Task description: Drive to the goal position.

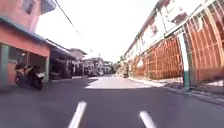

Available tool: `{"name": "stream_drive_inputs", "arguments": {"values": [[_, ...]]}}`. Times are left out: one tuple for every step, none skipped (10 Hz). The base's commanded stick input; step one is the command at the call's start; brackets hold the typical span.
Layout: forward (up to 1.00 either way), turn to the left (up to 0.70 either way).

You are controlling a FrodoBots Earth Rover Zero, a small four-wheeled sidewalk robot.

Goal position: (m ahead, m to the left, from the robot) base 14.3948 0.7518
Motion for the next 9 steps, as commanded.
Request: {"name": "stream_drive_inputs", "arguments": {"values": [[0.85,0.0],[0.85,0.0],[0.85,0.0],[0.85,0.0],[0.85,0.0],[0.85,0.0],[0.85,0.0],[0.85,0.0],[0.85,0.0]]}}
